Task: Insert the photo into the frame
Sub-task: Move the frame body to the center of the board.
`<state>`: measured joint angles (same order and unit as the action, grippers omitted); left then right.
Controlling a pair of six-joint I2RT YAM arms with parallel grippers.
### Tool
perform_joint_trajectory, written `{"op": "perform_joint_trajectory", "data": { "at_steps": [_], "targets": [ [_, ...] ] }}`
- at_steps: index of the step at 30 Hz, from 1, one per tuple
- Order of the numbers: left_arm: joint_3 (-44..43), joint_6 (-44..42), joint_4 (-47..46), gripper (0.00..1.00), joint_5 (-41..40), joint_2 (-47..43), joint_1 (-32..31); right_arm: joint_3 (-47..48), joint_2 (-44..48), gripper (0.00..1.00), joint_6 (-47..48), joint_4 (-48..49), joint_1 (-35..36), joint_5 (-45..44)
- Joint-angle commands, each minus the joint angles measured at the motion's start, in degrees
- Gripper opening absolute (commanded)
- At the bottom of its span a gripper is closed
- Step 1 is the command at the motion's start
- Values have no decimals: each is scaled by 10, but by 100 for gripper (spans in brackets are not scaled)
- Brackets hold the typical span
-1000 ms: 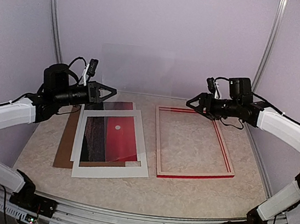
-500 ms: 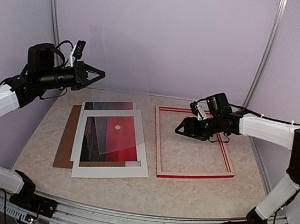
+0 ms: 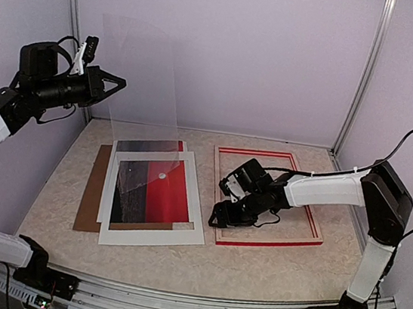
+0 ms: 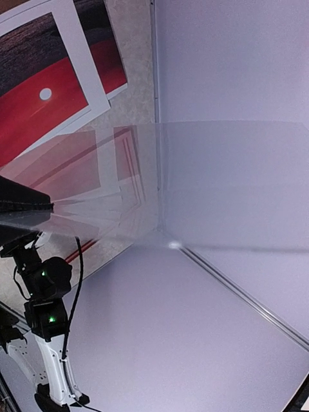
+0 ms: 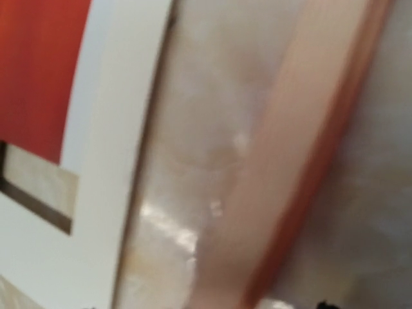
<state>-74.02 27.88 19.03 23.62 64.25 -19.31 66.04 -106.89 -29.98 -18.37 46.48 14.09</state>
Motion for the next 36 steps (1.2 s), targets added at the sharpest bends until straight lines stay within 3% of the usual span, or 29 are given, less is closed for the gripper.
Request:
{"op": "perform_joint_trajectory", "data": {
  "at_steps": [1,15,27,36],
  "targets": [
    [-18,-27,10,0,-23,-4,4,-9,1,73,-31,10,37,-19],
    [-6,-36,0,0,-45,-6,4,-27,-9,73,-83,20,138,-38],
    [4,-27,0,0,-42,-9,-4,29,-46,72,-88,53,205,-11],
    [2,-10,-21,0,-58,-1,-55,13,23,75,-56,11,164,-72]
  ]
}}
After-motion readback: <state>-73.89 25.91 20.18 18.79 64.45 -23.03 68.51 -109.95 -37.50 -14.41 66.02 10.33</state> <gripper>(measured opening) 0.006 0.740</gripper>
